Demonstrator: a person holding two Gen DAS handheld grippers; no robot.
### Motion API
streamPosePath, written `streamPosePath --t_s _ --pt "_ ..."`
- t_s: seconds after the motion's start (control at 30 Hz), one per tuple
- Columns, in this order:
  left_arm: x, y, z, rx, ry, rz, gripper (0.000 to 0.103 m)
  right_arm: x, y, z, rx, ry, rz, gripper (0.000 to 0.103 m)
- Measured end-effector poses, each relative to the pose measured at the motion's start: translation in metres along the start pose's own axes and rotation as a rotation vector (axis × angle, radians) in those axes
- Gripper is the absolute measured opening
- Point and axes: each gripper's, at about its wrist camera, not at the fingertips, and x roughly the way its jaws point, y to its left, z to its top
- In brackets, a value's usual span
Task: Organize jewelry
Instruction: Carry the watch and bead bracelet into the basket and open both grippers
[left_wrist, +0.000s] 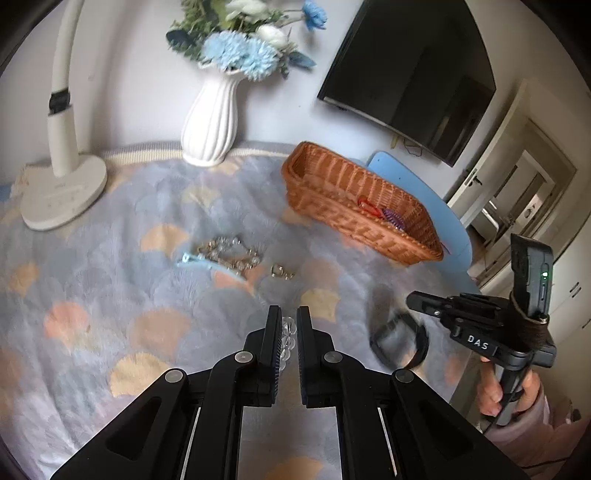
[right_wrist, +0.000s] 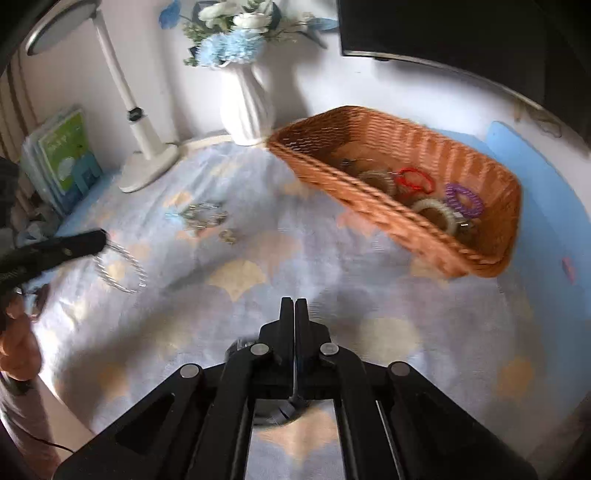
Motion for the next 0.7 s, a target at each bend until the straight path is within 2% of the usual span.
streamPosePath --t_s 0.1,0.2,0.37,0.5,0.6,0.7 --pt "-0.003 -0.001 0.004 0.002 -0.011 0.010 0.008 0.005 -0.008 -0.006 0.011 0.017 0.025 0.003" --pt "0.004 0.011 0.000 -0.021 0.011 0.030 0.008 0.008 -0.020 -0.016 0.049 0.037 0.066 0.009" --pt "0.011 0.040 -0.019 -0.099 0.047 0.021 0.008 0.003 -0.028 -0.031 0.039 0.033 0.029 0.030" --pt "0.017 0.053 -0.028 -0.119 0.071 0.062 0.008 -0.007 -0.035 -0.041 0.077 -0.001 0.090 0.032" --pt "0.025 0.056 -0.034 -0.121 0.094 0.067 0.009 -0.012 -0.036 -0.046 0.084 -0.006 0.116 0.040" --pt "0.033 0.055 -0.038 -0.105 0.119 0.100 0.017 -0.012 -0.035 -0.051 0.083 0.008 0.127 0.041"
